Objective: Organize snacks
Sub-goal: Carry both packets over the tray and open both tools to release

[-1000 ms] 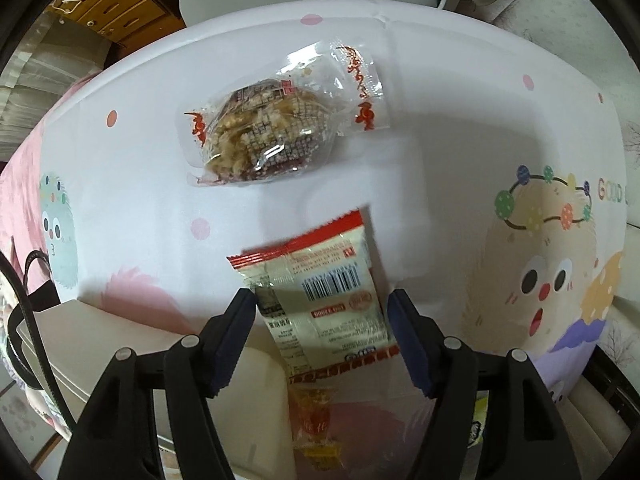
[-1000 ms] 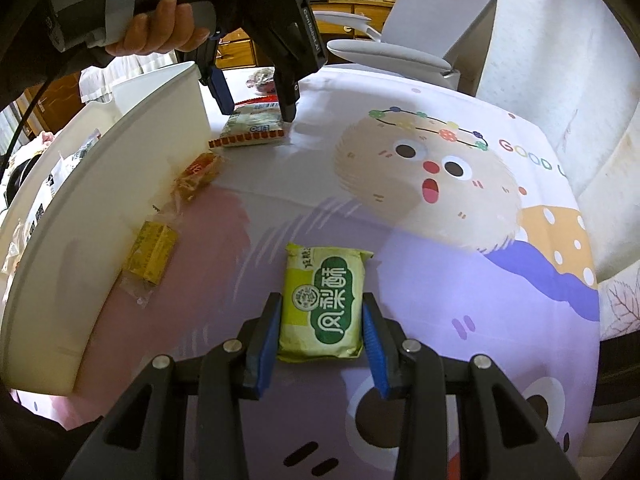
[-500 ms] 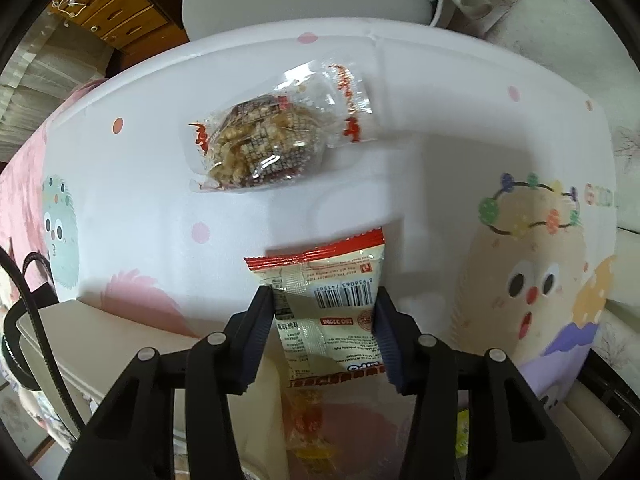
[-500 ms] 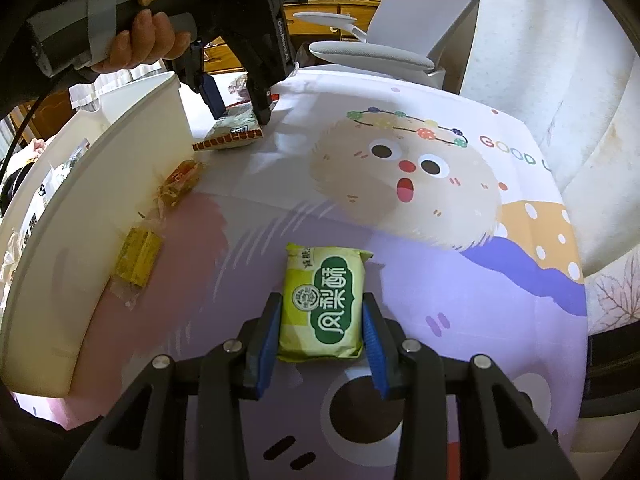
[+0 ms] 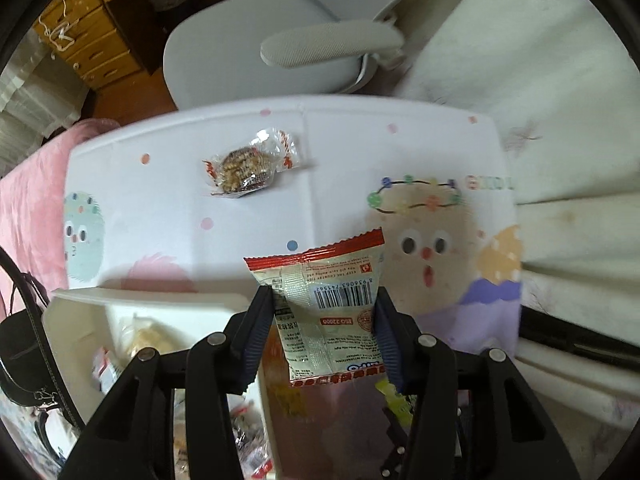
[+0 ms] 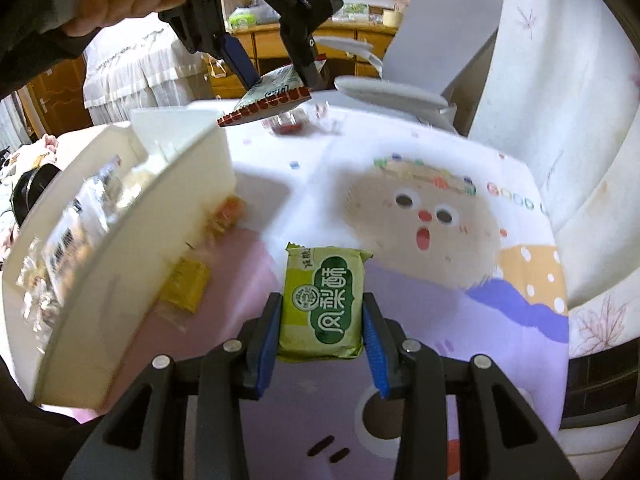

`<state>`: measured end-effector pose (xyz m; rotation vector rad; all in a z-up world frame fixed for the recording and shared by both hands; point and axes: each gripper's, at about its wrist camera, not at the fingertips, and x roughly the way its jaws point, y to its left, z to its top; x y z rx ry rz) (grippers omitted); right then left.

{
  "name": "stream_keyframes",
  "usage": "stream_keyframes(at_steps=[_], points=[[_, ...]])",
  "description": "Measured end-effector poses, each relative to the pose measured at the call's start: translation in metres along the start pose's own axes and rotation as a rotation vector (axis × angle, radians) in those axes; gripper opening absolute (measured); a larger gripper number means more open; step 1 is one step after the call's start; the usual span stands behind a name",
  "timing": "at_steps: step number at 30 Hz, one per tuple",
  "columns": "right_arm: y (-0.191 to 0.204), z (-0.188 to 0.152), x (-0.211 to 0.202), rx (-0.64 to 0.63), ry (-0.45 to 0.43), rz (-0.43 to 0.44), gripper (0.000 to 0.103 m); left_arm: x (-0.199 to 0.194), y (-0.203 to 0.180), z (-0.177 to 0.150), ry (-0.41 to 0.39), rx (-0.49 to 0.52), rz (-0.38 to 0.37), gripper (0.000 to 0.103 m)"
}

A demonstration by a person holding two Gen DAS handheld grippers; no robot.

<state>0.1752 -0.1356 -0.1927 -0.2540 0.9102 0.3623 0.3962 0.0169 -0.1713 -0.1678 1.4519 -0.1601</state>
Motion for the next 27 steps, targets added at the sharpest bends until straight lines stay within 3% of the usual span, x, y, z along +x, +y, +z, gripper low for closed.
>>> stream_keyframes(at_steps=[6, 11, 18, 27], points=[[0.024, 0.014, -0.028, -0.028, -0.057, -0.013, 0.039, -0.079, 0.018, -0.042, -0.089, 0.03, -0.043, 0.048], [0.054, 0.02, -0.05, -0.048, -0.093, -0.017, 0.039, -0.119, 0.04, -0.078, -0.15, 0.047, -0.039, 0.048], [0.102, 0.022, -0.076, -0.076, -0.128, -0.034, 0.039, -0.151, 0.083, -0.133, -0.187, 0.039, -0.036, 0.048], [0.164, 0.017, -0.102, -0.042, -0.155, -0.006, 0.039, -0.16, 0.136, -0.198, -0.171, 0.035, -0.023, 0.048]])
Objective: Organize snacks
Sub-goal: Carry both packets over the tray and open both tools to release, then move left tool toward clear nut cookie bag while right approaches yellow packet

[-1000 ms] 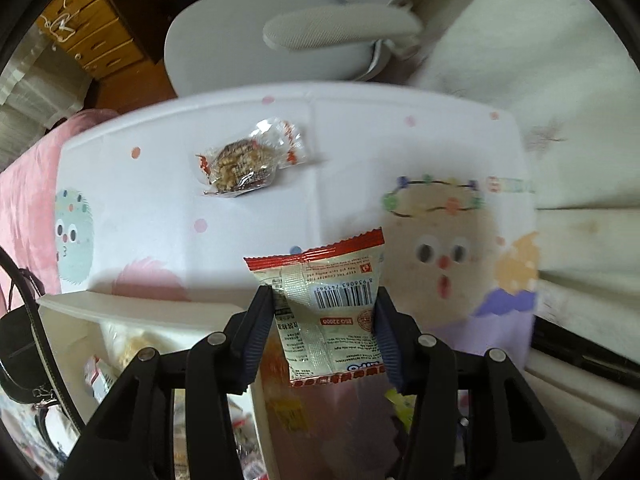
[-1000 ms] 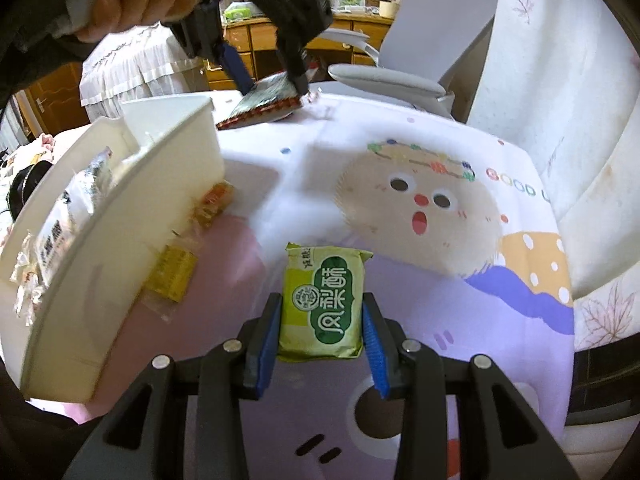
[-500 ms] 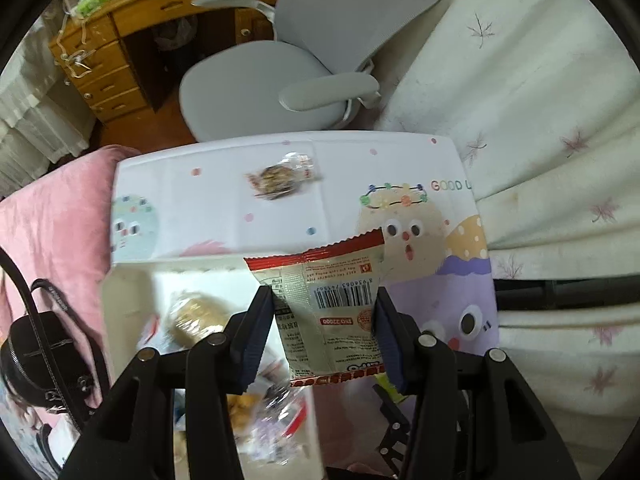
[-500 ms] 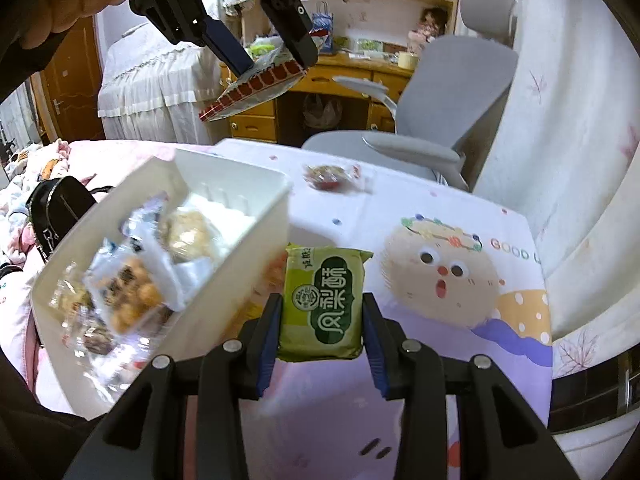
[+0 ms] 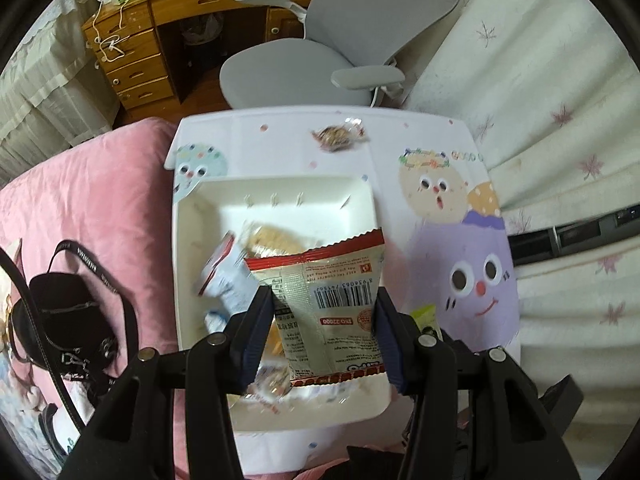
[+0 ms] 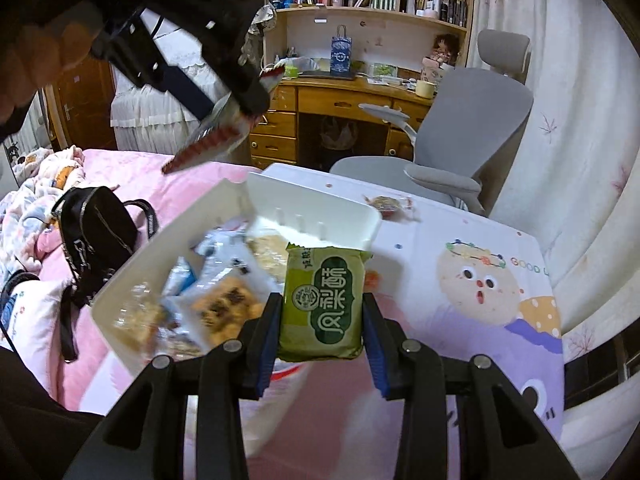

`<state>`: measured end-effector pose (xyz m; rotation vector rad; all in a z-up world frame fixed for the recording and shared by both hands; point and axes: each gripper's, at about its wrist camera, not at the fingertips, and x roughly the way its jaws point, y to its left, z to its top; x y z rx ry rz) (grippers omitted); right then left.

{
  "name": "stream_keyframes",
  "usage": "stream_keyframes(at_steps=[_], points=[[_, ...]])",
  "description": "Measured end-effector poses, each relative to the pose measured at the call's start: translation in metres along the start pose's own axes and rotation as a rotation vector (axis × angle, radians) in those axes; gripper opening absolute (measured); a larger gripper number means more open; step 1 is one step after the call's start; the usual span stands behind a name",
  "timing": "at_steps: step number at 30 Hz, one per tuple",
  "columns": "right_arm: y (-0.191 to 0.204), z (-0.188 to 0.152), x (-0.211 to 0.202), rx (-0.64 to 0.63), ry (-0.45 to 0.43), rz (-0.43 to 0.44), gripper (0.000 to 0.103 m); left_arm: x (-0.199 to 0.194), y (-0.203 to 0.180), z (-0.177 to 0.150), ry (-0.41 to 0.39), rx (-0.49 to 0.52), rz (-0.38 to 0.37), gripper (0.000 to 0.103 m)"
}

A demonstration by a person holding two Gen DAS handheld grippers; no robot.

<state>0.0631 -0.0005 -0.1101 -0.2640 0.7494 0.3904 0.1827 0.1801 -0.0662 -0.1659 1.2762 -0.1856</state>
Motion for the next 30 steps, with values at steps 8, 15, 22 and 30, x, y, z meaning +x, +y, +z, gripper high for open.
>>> stream_keyframes(at_steps=[8, 15, 22, 30], points=[[0.045, -0.007, -0.009, 0.017, 0.001, 0.018, 0.039, 0.003, 0.035, -0.042, 0.038, 0.002, 0.01, 0.048], [0.062, -0.013, -0.013, 0.026, 0.013, 0.002, 0.039, 0.007, 0.049, -0.056, 0.061, 0.002, -0.004, 0.051], [0.062, -0.018, -0.015, 0.06, 0.033, -0.025, 0.039, 0.004, 0.047, -0.057, 0.052, 0.038, -0.02, 0.06], [0.045, -0.031, -0.022, 0.082, 0.081, -0.073, 0.039, 0.007, 0.036, -0.05, 0.067, 0.084, -0.022, 0.061]])
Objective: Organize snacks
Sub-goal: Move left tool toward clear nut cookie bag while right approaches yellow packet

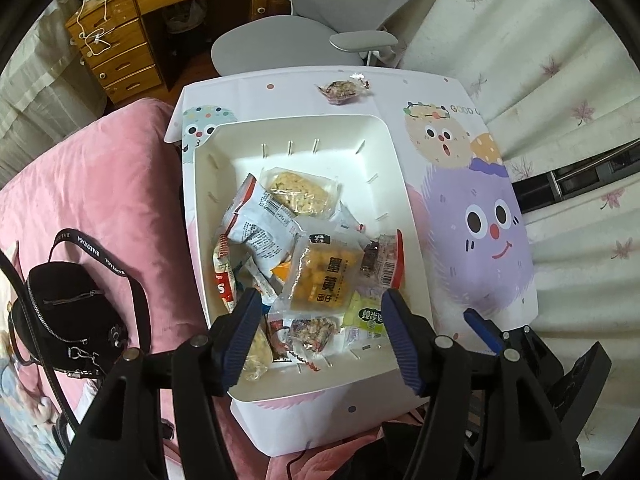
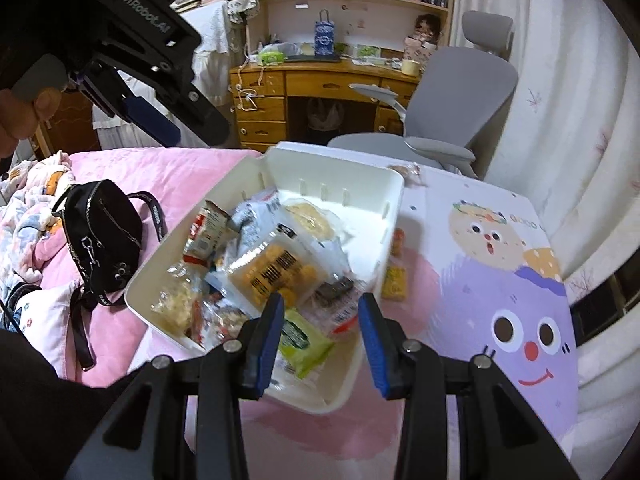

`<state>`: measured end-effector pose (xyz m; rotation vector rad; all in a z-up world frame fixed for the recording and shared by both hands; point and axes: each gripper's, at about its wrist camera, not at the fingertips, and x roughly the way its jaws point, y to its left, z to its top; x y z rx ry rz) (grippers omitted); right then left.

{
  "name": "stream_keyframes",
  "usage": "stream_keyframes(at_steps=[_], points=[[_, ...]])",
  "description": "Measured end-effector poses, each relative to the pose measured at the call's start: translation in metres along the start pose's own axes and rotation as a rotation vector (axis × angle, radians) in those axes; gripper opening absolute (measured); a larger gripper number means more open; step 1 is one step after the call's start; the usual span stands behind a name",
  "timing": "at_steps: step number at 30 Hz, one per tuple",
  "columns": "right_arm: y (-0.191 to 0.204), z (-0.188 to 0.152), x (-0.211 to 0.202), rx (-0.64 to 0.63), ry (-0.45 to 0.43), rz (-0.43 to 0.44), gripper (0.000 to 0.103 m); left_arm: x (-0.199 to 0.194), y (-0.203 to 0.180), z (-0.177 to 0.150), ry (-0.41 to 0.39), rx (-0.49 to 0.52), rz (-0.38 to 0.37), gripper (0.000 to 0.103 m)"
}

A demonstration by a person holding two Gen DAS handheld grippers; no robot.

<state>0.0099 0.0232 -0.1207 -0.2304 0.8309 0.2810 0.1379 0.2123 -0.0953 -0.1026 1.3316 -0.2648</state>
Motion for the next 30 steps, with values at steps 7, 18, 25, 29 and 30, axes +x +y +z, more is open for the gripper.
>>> stream_keyframes(at_steps=[7, 18, 25, 29, 30], points=[[-0.028, -0.008, 0.002, -0.022, 0.051, -0.03, 0.044, 0.0, -0.018, 0.017, -0.009, 0.017, 0.004, 0.062], [-0.082, 0.005, 0.027, -0.211, 0.051, 0.048, 0.054, 0.023, -0.072, 0.071, -0.007, -0.011, 0.017, 0.066], [-0.109, 0.013, 0.059, -0.381, 0.029, 0.147, 0.055, 0.046, -0.099, 0.119, -0.023, 0.002, 0.057, 0.072], [-0.119, 0.011, 0.08, -0.463, 0.001, 0.218, 0.055, 0.061, -0.108, 0.149, -0.034, 0.014, 0.094, 0.074], [-0.121, 0.011, 0.086, -0.488, -0.003, 0.23, 0.056, 0.065, -0.109, 0.156, -0.033, 0.015, 0.097, 0.074]])
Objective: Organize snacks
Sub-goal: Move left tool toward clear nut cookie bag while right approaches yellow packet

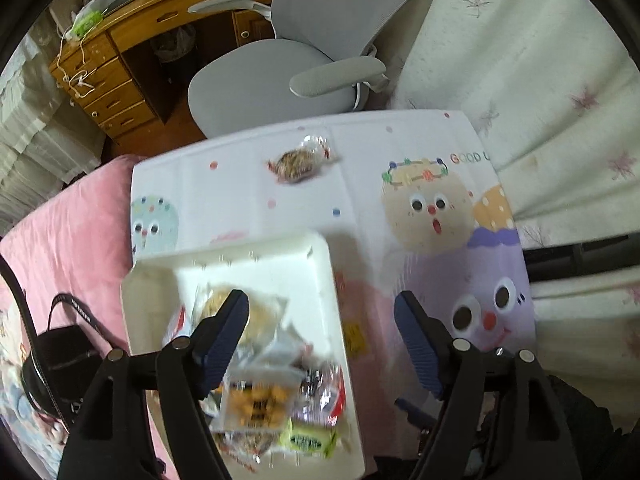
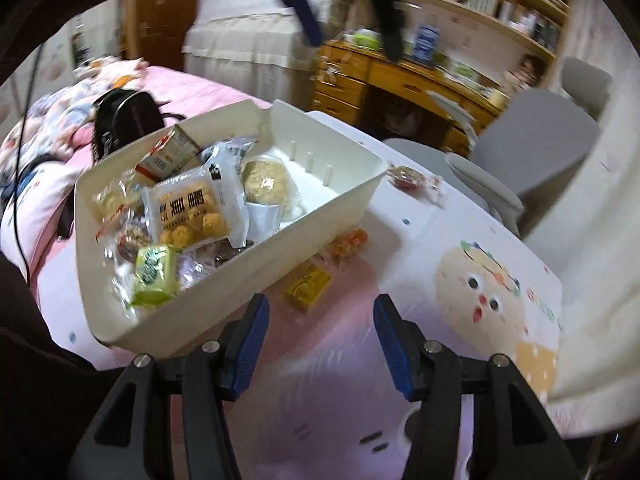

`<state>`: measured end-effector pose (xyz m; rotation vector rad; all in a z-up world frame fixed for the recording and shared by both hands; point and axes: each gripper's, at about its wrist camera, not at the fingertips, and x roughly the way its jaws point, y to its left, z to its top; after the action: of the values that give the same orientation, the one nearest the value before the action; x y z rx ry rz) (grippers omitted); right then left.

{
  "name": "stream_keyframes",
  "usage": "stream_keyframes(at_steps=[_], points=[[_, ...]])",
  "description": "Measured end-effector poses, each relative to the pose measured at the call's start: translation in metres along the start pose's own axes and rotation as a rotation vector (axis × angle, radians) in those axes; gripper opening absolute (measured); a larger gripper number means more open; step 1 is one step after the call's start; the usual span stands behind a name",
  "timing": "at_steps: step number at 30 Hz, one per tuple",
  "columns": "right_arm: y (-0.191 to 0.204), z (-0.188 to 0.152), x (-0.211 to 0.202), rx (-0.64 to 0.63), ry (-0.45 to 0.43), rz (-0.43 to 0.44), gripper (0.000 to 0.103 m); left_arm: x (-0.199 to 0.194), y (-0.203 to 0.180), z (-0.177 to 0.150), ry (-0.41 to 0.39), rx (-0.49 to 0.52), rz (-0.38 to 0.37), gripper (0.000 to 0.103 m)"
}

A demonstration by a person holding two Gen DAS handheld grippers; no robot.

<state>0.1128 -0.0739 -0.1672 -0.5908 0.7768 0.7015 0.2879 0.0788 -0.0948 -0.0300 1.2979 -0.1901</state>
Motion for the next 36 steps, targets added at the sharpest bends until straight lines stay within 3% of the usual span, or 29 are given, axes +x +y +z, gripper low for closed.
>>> stream_keyframes(at_steps=[6, 19, 28, 36], points=[[-0.011, -0.007, 0.03, -0.111, -0.008, 0.074, 0.058, 0.024, 0.004, 0.041, 0.007, -0.043, 0.03, 0.079], [-0.024, -0.017, 0.075, -0.193, -0.023, 0.196, 0.066, 0.105, 0.039, 0.126, 0.017, -0.272, 0.026, 0.08], [-0.019, -0.018, 0.093, -0.25, -0.035, 0.267, 0.068, 0.171, 0.064, 0.147, 0.091, -0.401, 0.029, 0.081], [-0.017, -0.012, 0.106, -0.255, -0.035, 0.297, 0.069, 0.206, 0.072, 0.151, 0.145, -0.424, 0.043, 0.081]])
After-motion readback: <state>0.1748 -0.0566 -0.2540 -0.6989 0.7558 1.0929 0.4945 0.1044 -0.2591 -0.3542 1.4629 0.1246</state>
